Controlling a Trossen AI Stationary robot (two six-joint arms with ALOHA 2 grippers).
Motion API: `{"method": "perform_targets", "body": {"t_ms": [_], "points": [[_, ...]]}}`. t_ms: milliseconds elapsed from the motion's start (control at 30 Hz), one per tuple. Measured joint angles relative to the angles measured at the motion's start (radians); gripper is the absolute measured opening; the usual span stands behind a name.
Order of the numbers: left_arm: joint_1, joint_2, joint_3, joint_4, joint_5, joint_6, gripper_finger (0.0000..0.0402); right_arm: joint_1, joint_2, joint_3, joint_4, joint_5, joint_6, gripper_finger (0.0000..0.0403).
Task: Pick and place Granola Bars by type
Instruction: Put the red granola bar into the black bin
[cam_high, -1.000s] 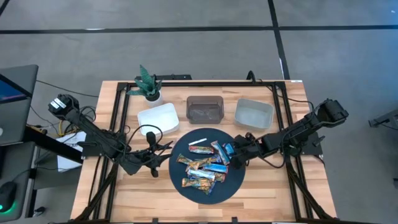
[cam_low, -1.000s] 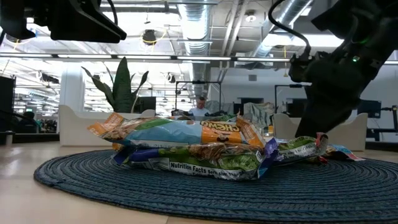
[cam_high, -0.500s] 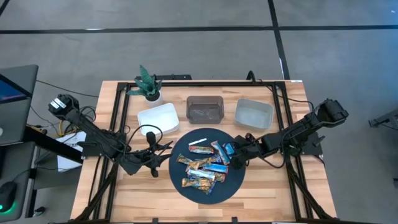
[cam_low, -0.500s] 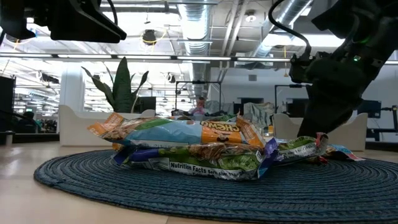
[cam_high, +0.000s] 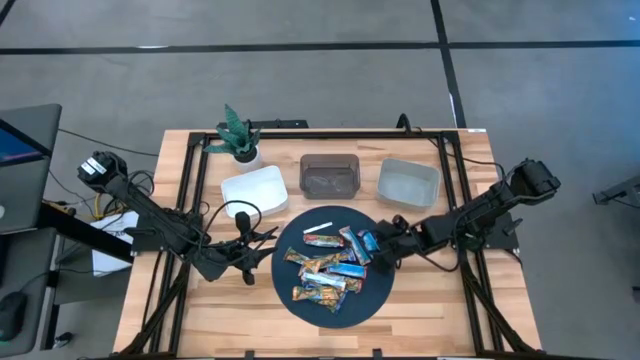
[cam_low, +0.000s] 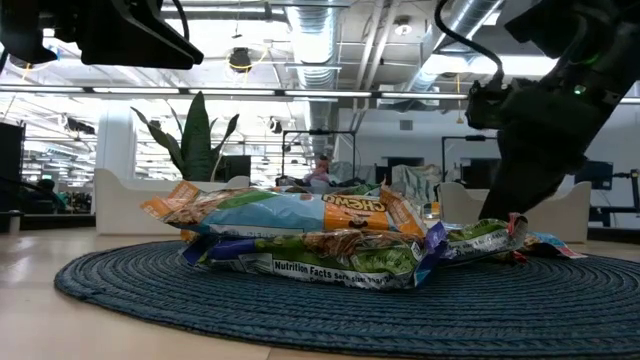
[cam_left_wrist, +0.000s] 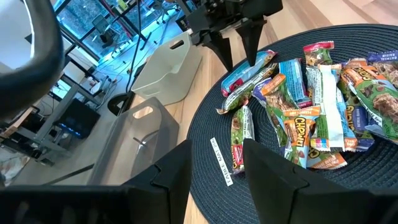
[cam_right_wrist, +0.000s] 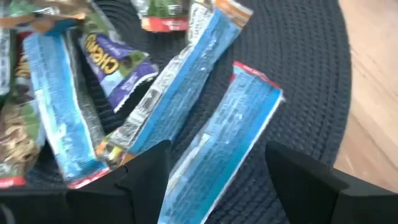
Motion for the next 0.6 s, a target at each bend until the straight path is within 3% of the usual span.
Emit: {"method": "perform_targets", "body": {"t_ms": [600], "points": [[0.0, 0.0, 0.0, -0.004, 0.0, -0.001, 0.0138, -0.019, 0.134, 0.046, -0.002, -0.027, -0.044, 0.0255]]}}
